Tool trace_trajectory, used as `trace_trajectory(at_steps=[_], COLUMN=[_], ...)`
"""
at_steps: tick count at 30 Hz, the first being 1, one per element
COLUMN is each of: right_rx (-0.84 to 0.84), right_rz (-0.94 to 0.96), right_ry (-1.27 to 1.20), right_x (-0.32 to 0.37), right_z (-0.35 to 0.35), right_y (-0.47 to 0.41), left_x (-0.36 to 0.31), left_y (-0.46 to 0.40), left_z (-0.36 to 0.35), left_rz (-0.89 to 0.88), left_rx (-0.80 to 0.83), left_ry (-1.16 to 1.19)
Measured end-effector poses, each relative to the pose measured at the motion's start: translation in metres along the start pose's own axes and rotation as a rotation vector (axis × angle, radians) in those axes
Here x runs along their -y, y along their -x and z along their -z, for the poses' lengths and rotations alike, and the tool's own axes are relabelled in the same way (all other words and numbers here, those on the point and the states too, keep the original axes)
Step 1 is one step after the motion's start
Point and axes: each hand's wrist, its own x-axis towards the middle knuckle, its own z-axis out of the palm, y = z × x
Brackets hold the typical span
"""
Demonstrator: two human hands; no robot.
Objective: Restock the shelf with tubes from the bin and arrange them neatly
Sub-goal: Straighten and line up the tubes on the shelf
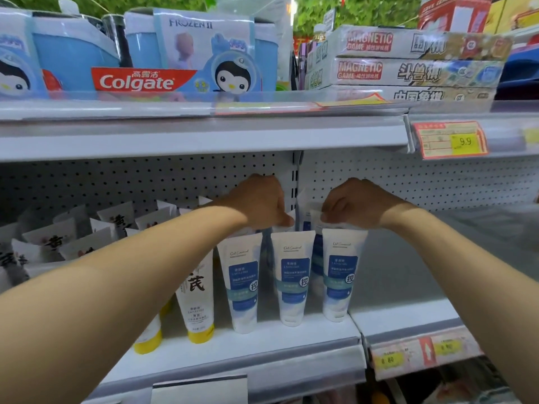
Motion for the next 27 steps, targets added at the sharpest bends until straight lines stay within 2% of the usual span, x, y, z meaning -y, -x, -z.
trace_trajectory(at_steps=[4,13,27], right_rx=[0.092,0.059,0.032], right_rz=[0.015,0.059,0.091], right_ry=[0.121,-0.040,-0.044], right_x=[-0.002,-0.012,-0.016], right_z=[0.000,-0.004,-0.008], right_y=[-0.010,-0.013,-0.016], left_x=[-0.002,0.000,0.000], left_y=[-0.009,-0.007,-0.007], left_z=[-0.007,-0.011,-0.013], left_rz=[-0.013,-0.075,-0.073], left_rx=[0.078,0.014,-0.019], left_ry=[-0.033,-0.010,-0.005])
